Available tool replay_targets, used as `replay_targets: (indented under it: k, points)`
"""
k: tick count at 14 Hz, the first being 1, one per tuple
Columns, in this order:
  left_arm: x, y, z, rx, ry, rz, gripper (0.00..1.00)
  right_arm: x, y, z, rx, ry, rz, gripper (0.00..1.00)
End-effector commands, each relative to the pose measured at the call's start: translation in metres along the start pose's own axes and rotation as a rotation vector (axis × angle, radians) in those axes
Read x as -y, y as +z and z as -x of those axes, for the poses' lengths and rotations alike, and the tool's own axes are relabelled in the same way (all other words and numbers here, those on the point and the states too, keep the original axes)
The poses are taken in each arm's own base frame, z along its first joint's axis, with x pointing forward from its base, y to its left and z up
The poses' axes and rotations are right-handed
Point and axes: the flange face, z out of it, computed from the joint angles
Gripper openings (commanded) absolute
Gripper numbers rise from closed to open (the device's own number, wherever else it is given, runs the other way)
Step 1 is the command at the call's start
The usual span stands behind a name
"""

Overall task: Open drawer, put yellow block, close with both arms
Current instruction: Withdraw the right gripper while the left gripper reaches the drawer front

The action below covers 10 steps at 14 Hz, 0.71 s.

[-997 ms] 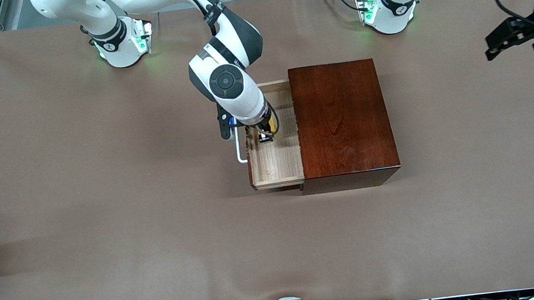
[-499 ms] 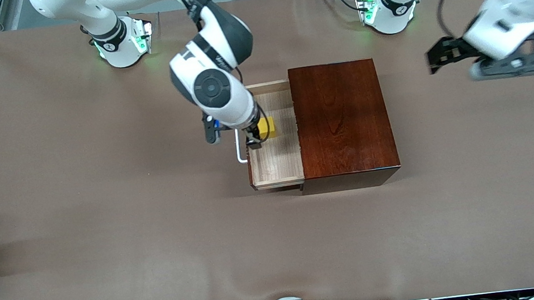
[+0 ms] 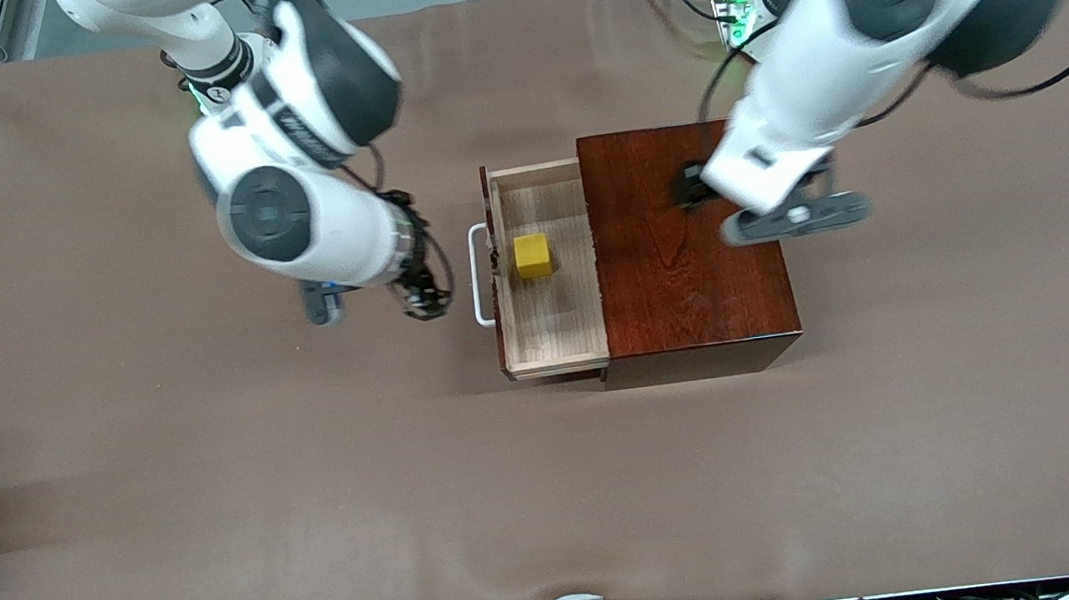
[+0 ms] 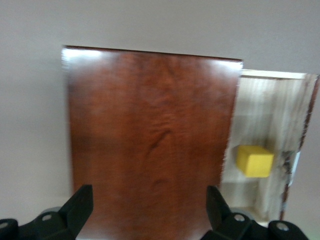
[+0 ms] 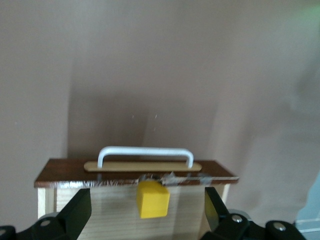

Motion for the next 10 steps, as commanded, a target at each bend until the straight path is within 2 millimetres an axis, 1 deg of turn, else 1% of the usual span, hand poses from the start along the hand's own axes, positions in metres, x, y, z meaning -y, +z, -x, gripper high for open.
replay_targets:
  k: [1, 3, 5, 6, 7, 8, 9, 10]
  points:
    - [-0.056, 0.031, -0.005, -0.019, -0.093, 0.005, 1.0, -0.008, -0.034, -0.041, 0.019, -0.045, 0.009, 1.0]
    - [-0.096, 0.055, 0.007, -0.068, -0.166, 0.009, 1.0, -0.011, -0.056, -0.075, 0.036, -0.08, 0.013, 1.0]
    - [-0.13, 0.077, 0.019, -0.087, -0.254, 0.055, 1.0, -0.019, -0.076, -0.098, 0.04, -0.134, 0.006, 1.0]
    - [-0.149, 0.092, 0.03, -0.086, -0.286, 0.063, 1.0, -0.019, -0.083, -0.114, 0.046, -0.139, 0.003, 1.0]
    - [-0.166, 0.105, 0.038, -0.108, -0.31, 0.065, 1.0, -0.021, -0.091, -0.124, 0.051, -0.166, -0.007, 1.0]
    - [-0.187, 0.12, 0.051, -0.129, -0.341, 0.06, 1.0, -0.025, -0.103, -0.133, 0.051, -0.208, -0.029, 1.0]
    - [-0.205, 0.135, 0.059, -0.152, -0.392, 0.062, 1.0, -0.029, -0.112, -0.142, 0.052, -0.248, -0.047, 1.0]
    - [-0.224, 0.148, 0.069, -0.186, -0.427, 0.073, 1.0, -0.031, -0.12, -0.155, 0.057, -0.268, -0.061, 1.0]
